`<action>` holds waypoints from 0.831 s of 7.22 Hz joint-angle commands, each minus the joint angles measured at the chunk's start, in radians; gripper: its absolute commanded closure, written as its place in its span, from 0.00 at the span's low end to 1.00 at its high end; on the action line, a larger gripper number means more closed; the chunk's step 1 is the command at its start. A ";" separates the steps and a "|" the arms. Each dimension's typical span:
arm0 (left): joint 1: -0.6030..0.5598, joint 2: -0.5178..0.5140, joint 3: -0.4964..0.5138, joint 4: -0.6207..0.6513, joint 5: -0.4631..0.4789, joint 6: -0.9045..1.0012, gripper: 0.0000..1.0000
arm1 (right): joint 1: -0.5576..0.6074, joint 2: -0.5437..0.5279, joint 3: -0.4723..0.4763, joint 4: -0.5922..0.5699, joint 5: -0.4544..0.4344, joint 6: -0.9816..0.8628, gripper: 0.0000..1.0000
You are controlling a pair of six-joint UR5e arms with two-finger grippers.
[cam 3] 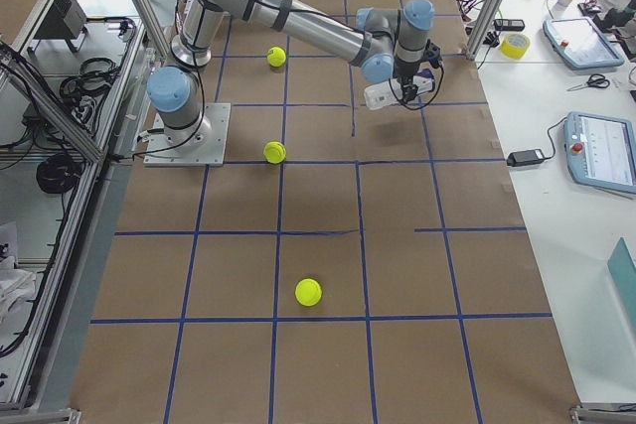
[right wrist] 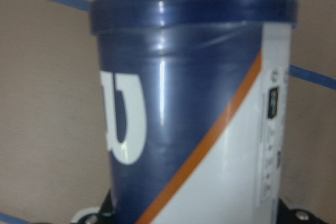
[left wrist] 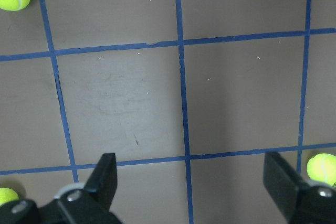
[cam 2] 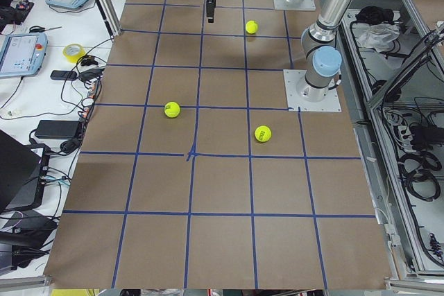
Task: Lift up tennis ball bucket
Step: 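Carry the can with the right gripper toward the left arm, tilting it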
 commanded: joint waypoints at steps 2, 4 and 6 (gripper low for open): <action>0.006 0.000 0.005 0.001 0.000 0.001 0.00 | 0.203 -0.009 0.002 -0.014 -0.003 -0.107 0.17; 0.022 -0.002 0.007 0.003 0.000 0.003 0.00 | 0.262 -0.003 0.006 -0.050 0.010 -0.263 0.17; 0.036 -0.003 0.007 0.011 0.000 0.003 0.00 | 0.344 0.019 0.032 -0.175 -0.006 -0.441 0.18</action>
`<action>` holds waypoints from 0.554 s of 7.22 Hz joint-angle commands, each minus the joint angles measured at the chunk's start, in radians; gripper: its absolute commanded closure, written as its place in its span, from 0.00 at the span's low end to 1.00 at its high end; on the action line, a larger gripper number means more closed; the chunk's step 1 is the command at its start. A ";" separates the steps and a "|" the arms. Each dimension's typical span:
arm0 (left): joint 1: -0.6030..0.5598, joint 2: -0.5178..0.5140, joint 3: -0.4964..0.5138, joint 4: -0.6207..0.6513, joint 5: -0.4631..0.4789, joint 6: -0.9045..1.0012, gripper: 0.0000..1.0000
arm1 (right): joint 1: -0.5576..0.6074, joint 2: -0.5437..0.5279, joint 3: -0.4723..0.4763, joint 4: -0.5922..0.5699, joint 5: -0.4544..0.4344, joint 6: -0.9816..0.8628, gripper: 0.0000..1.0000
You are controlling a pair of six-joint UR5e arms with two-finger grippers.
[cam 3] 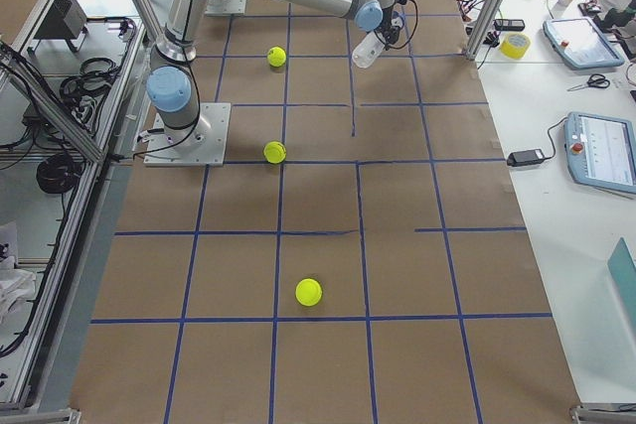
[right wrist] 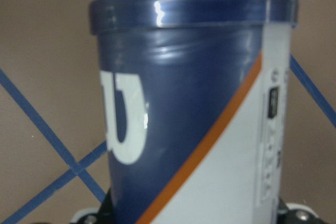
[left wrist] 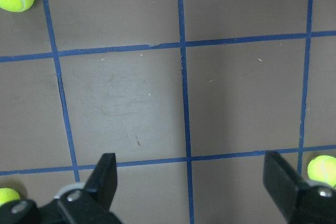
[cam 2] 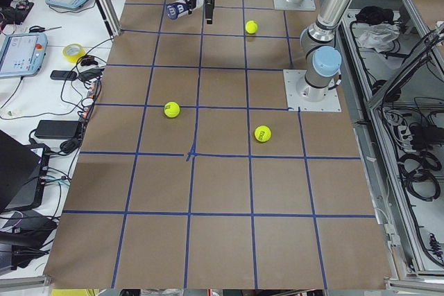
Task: Lift up tennis ball bucket
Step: 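Carry the can with the right gripper toward the left arm, tilting it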
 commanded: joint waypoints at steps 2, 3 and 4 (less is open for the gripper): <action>0.045 -0.003 -0.008 0.017 -0.005 0.002 0.00 | 0.104 0.017 0.017 -0.084 0.008 -0.217 0.18; 0.068 -0.003 -0.008 0.017 -0.040 0.002 0.00 | 0.167 0.034 0.017 -0.078 -0.007 -0.242 0.18; 0.071 -0.003 -0.008 0.017 -0.042 0.002 0.00 | 0.187 0.055 0.017 -0.082 -0.008 -0.279 0.18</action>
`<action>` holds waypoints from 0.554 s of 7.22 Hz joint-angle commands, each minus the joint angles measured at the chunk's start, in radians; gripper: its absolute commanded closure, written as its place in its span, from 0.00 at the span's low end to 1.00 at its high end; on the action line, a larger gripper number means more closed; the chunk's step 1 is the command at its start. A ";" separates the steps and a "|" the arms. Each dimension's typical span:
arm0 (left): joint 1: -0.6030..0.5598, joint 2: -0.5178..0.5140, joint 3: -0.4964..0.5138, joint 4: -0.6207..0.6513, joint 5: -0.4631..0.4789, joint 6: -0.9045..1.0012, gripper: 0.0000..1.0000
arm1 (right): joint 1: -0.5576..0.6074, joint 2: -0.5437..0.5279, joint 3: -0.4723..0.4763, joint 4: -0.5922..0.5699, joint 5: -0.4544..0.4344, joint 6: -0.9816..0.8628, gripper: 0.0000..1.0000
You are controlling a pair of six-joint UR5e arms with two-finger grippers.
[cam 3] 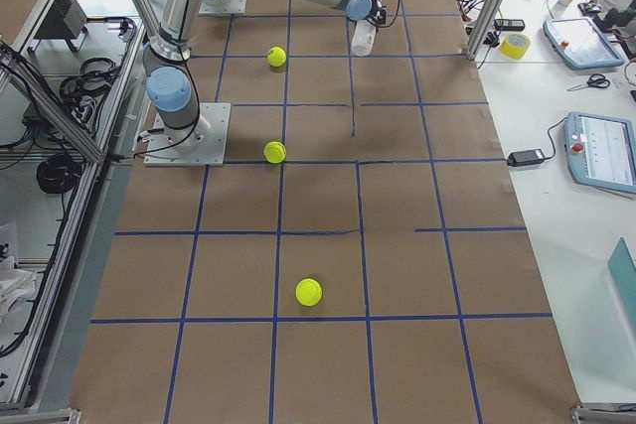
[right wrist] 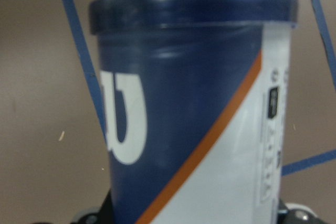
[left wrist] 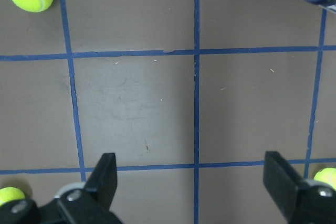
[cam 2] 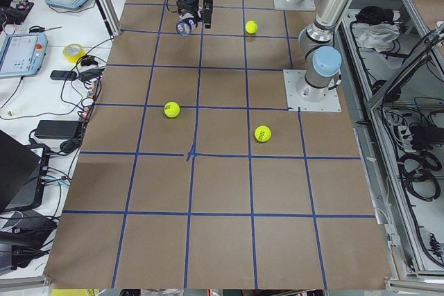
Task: Lift up tennis ball bucket
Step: 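Carry the can with the right gripper toward the left arm, tilting it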
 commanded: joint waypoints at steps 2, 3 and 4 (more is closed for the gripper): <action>0.032 0.001 0.001 -0.001 -0.010 0.003 0.00 | 0.061 0.049 -0.001 -0.015 -0.006 -0.148 0.19; 0.058 0.001 -0.001 -0.001 -0.019 0.009 0.00 | 0.074 0.069 -0.001 -0.070 -0.009 -0.196 0.18; 0.069 0.001 -0.001 -0.001 -0.018 0.012 0.00 | 0.076 0.078 -0.009 -0.074 -0.009 -0.195 0.18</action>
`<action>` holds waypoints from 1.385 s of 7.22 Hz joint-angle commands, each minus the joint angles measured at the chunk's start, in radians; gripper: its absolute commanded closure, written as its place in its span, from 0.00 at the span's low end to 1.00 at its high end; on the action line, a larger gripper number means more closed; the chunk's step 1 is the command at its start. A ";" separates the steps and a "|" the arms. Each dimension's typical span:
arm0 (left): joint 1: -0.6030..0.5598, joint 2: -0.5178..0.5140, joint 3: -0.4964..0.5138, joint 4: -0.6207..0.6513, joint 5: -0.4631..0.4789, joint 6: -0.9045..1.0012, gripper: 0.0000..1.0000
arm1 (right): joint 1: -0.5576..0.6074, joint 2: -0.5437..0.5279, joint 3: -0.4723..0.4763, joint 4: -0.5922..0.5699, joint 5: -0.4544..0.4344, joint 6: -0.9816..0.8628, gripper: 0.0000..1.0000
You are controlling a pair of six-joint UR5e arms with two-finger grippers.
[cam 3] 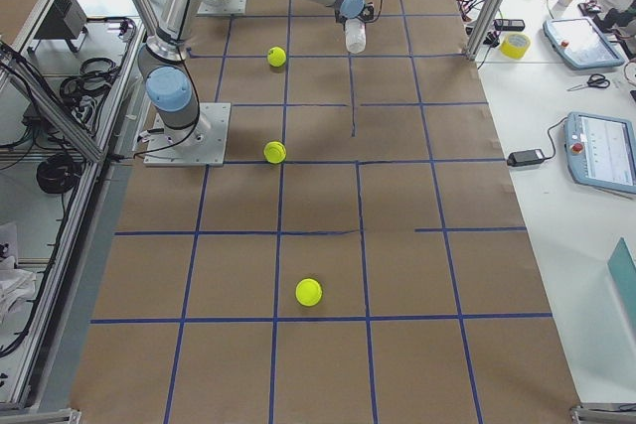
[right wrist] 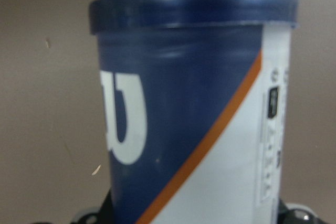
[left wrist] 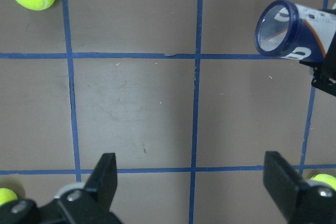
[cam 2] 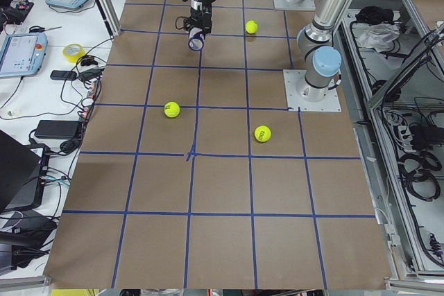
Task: Lift up tennis ball bucket
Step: 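Carry the can with the right gripper toward the left arm, tilting it, then lay the can on its side on the table and open the right gripper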
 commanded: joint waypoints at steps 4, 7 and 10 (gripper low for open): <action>0.019 0.000 -0.004 0.000 -0.001 0.004 0.00 | 0.007 0.044 -0.011 -0.026 0.013 0.021 0.00; 0.017 0.000 -0.004 0.001 -0.002 0.004 0.00 | 0.007 0.029 -0.015 -0.011 0.017 0.077 0.00; 0.022 -0.012 -0.005 0.000 -0.002 0.004 0.00 | -0.031 -0.035 -0.024 0.018 0.077 0.116 0.00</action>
